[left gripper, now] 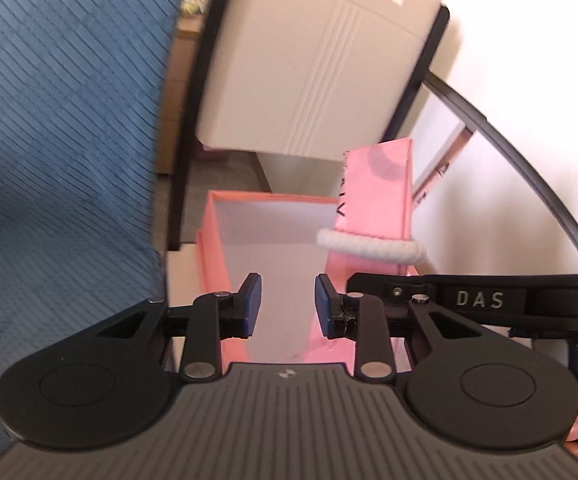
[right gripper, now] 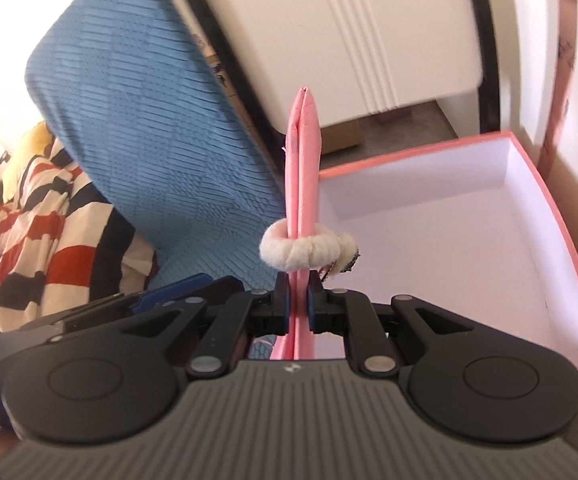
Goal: Organize objects
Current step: 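Carry the tied bundle with the right gripper over the open pink box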
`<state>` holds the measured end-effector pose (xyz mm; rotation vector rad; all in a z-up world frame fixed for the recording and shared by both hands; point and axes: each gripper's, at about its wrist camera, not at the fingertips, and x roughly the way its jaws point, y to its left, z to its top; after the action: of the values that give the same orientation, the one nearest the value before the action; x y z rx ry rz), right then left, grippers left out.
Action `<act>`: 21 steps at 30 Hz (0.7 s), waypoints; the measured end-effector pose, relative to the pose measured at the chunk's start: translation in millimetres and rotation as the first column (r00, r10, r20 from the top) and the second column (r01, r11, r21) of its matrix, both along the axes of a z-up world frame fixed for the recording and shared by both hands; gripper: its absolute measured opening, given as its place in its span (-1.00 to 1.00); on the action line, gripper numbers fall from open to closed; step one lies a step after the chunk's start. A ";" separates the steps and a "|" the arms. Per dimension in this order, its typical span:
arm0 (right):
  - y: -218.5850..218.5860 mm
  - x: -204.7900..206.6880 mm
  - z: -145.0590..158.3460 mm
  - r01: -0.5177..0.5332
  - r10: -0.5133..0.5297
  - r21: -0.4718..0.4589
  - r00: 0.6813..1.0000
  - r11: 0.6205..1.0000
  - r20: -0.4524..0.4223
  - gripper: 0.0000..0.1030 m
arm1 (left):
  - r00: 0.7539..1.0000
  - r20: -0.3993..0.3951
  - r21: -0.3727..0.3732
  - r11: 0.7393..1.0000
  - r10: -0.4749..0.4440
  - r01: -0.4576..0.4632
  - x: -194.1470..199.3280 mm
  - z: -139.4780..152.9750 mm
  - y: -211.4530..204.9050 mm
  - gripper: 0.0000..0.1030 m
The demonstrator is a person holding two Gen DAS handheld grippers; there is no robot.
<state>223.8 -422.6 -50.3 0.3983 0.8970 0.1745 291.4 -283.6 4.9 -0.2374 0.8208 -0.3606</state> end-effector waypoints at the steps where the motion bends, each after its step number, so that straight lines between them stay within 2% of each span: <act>1: -4.4 1.4 -4.9 0.005 -0.005 0.002 1.000 1.000 -0.007 -0.76 | 1.000 -0.008 0.003 1.000 -0.005 0.005 2.2 -4.5 -5.0 -0.34; 11: -37.5 22.6 -69.3 0.059 -0.056 0.029 0.992 0.998 -0.111 -0.76 | 0.991 -0.132 0.056 0.998 -0.022 0.029 29.7 -65.2 -40.1 -0.34; 21: -55.9 37.8 -118.7 0.083 -0.073 0.046 0.981 0.996 -0.179 -0.75 | 0.979 -0.203 0.073 0.997 -0.010 0.026 50.3 -93.4 -47.3 -0.34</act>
<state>261.6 -478.5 -169.0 0.5037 1.0514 0.0917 341.8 -330.9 -88.5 -0.1982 1.0364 -0.3250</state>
